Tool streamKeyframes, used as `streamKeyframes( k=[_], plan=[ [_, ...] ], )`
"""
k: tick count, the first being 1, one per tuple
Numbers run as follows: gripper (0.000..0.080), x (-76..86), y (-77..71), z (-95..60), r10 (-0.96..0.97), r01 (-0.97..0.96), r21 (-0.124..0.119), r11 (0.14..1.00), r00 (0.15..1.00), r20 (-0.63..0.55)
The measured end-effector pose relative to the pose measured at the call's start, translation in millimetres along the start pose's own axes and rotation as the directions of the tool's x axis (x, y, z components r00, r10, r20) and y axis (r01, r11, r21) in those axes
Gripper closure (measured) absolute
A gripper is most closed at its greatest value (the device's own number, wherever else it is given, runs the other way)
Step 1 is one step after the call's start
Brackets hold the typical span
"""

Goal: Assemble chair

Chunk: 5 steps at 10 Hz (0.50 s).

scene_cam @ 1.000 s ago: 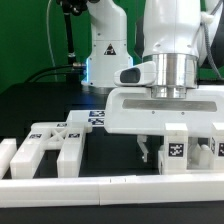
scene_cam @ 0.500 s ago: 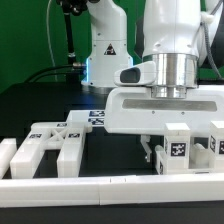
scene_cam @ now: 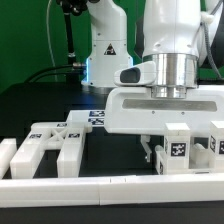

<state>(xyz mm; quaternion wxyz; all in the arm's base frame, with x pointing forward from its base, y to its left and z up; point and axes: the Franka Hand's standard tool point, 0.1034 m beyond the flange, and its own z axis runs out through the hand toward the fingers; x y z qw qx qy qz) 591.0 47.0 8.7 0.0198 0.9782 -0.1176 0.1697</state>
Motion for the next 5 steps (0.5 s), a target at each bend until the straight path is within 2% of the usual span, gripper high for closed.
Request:
streamKeyframes(
  k=[2, 3, 5],
  plan=[
    [0.0481, 0.6, 1.6, -0.3, 0.002, -0.002, -0.001, 1.0, 1.0, 0.001],
    [0.0481, 2.7, 10.3, -5.7, 0.005, -0.005, -0.001, 1.0, 1.0, 0.03],
    [0.0481, 6.4, 21.4, -35.7, 0.051, -0.053, 0.016, 0.998, 0.993, 0.106]
  ],
)
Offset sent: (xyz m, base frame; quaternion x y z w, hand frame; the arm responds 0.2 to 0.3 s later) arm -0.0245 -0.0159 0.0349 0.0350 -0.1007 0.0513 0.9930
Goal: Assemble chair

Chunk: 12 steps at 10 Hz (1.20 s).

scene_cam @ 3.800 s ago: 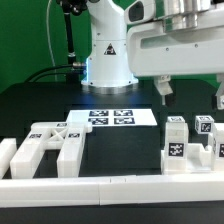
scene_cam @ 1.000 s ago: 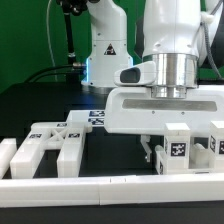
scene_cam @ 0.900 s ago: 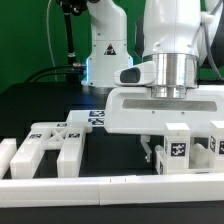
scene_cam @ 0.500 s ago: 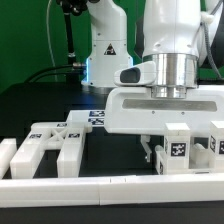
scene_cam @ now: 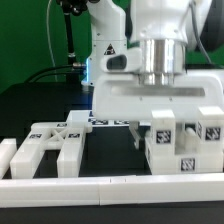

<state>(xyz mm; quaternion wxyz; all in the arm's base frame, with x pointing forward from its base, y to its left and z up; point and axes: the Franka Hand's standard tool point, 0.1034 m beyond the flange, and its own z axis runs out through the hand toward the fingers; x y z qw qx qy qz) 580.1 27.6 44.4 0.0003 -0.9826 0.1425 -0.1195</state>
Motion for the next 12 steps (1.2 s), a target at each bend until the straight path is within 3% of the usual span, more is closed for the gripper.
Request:
streamKeyframes(
  k=[2, 4, 6, 7, 8, 9, 10, 12],
  plan=[
    [0.0481, -2.9, 3.8, -19.9, 0.043, -0.046, 0.018, 0.999, 0.991, 0.124],
    [0.0481, -0.5, 1.6, -20.9, 0.055, -0.058, 0.019, 0.998, 0.987, 0.151],
    [0.0481, -8.1, 3.5, -23.7, 0.061, -0.068, 0.011, 0.998, 0.946, 0.318],
    [0.0481, -12.3, -1.9, -29.2, 0.015, 0.004, -0.041, 0.999, 0.894, 0.449],
    [0.0481, -14.0, -2.7, -36.3, -0.005, 0.056, -0.068, 0.996, 0.811, 0.585],
    [0.0481, -10.8, -1.3, -33.9, -0.021, 0.083, -0.068, 0.994, 0.771, 0.636],
    [0.0481, -18.2, -0.2, -30.4, -0.09, 0.163, -0.046, 0.986, 0.735, 0.672],
    [0.0481, -24.2, 8.1, -32.1, -0.048, 0.157, -0.067, 0.985, 0.63, 0.775]
  ],
)
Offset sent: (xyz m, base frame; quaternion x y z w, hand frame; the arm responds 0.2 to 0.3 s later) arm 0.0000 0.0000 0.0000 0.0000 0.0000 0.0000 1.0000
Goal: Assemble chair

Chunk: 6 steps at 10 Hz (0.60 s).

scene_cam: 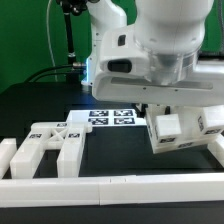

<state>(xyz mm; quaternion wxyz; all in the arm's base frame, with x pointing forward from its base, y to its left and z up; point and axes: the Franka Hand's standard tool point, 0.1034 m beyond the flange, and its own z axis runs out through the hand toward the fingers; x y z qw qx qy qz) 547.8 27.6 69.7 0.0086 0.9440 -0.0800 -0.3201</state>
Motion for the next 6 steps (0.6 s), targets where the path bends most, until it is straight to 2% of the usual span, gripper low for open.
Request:
streamKeyframes(
  k=[2, 3, 4, 5, 6],
  plan=[
    [0.0479, -4.2, 6.9, 7.3, 0.01, -0.008, -0.015, 1.0, 0.991, 0.135],
    [0.0479, -4.4, 12.5, 7.7, 0.057, -0.047, -0.051, 0.998, 0.973, 0.224],
    [0.0479, 4.5, 10.8, 2.4, 0.073, -0.053, -0.083, 0.995, 0.965, 0.25],
    [0.0479, 12.9, 5.5, -1.5, 0.063, -0.042, -0.092, 0.995, 0.968, 0.243],
    [0.0479, 15.0, 5.2, 3.1, 0.064, -0.04, -0.099, 0.994, 0.967, 0.247]
  ],
)
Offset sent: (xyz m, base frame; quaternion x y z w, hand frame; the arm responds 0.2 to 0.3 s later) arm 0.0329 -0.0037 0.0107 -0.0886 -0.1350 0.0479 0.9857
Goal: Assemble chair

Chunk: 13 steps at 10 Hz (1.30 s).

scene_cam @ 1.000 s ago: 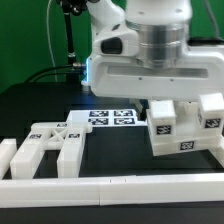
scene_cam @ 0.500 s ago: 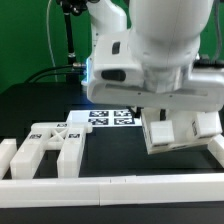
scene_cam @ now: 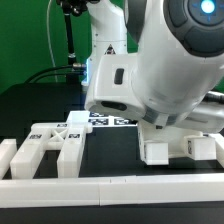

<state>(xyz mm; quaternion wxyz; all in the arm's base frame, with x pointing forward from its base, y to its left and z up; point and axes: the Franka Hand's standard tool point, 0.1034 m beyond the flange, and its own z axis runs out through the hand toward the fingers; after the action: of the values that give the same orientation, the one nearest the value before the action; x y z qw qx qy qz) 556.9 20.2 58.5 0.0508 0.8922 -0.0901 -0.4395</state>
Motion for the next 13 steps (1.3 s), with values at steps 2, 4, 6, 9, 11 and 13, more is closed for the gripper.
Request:
streamKeyframes(
  k=[2, 4, 6, 9, 11, 13],
  plan=[
    [0.0479, 3.2, 1.6, -1.1, 0.003, -0.003, 0.005, 1.0, 1.0, -0.013],
    [0.0479, 3.9, 23.8, 6.6, 0.001, -0.001, 0.001, 1.0, 0.998, 0.061],
    [0.0479, 6.8, 35.0, 0.4, 0.012, -0.012, 0.011, 1.0, 0.999, 0.031],
    [0.0479, 9.0, 38.5, 8.9, 0.018, -0.019, 0.018, 1.0, 0.999, 0.036],
    [0.0479, 9.6, 38.0, 7.2, 0.017, -0.017, 0.019, 1.0, 1.0, 0.023],
    [0.0403, 10.2, 39.5, 7.9, 0.019, -0.019, 0.021, 1.0, 1.0, 0.025]
  ],
)
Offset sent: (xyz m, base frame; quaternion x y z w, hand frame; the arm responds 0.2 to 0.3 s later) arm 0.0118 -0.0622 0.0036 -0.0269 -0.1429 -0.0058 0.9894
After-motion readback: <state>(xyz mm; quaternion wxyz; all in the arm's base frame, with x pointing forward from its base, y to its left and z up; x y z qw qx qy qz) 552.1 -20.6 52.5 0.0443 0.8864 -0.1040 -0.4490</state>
